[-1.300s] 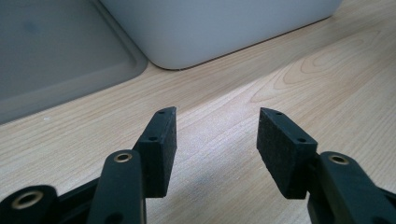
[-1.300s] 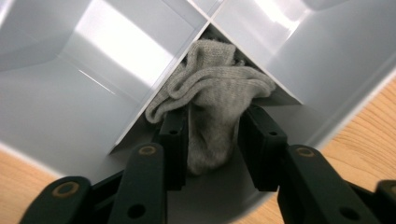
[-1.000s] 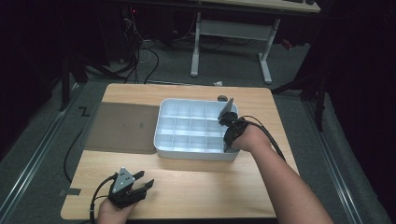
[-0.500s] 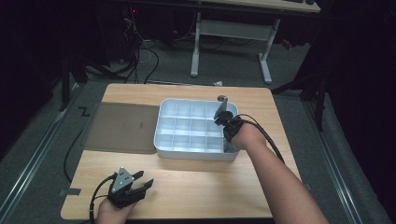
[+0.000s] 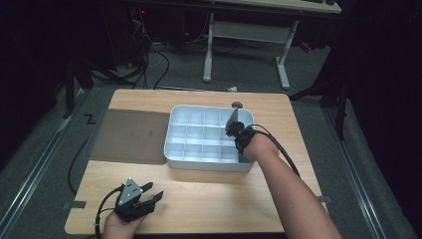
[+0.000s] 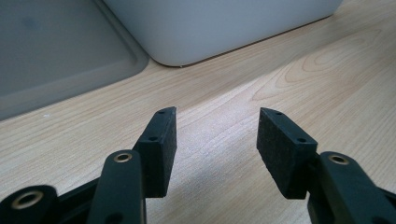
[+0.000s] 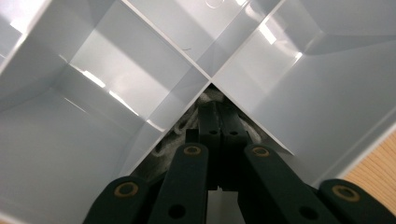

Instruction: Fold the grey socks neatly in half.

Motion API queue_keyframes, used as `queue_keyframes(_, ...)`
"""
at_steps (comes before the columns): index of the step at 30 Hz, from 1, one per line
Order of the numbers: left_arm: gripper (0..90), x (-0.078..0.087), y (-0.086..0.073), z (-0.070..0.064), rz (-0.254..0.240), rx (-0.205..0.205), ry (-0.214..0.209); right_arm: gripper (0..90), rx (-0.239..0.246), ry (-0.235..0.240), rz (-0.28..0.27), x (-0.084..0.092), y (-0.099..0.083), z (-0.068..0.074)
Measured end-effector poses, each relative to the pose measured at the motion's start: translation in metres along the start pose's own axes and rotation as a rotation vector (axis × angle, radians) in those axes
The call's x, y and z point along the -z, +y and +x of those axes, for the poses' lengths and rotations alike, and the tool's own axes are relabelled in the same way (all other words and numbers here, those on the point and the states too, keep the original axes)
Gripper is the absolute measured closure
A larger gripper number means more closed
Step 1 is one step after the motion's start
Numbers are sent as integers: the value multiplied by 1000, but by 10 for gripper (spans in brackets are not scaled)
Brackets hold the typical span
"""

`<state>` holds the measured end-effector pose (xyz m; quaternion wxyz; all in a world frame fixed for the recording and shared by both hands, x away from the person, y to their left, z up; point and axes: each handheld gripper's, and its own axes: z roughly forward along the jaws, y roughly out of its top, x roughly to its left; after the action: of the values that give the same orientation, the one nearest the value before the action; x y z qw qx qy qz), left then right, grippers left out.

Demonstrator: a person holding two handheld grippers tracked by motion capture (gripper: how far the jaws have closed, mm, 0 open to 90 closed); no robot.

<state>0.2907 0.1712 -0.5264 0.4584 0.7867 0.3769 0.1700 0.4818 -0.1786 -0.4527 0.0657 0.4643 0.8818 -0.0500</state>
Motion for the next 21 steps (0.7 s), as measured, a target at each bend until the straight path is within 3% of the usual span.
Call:
queue_keyframes(1, 486, 0, 0, 0, 0, 0, 0, 900, 0, 0, 0, 0, 0, 0)
queue_keyframes(2, 486, 0, 0, 0, 0, 1, 0, 900, 42, -8, -7, -4, 1, -1)
queue_keyframes(7, 486, 0, 0, 0, 1, 2, -1, 900, 23, -10, 12, -10, 3, 2)
queue_keyframes(8, 486, 0, 0, 0, -1, 2, 1, 900, 44, -14, 15, -12, 4, 1)
queue_keyframes(13, 486, -1, 0, 0, 0, 2, -2, 900, 46, -20, 21, -15, 6, 2)
queue_keyframes(15, 486, -1, 0, 0, 0, 2, -2, 900, 23, -19, 27, -14, 5, 4)
queue_keyframes(17, 486, 0, 0, 0, -1, 2, -2, 900, 48, -21, 20, -15, 5, 2)
queue_keyframes(21, 486, 1, 0, 0, -1, 4, -3, 900, 28, -13, 11, -14, 4, 2)
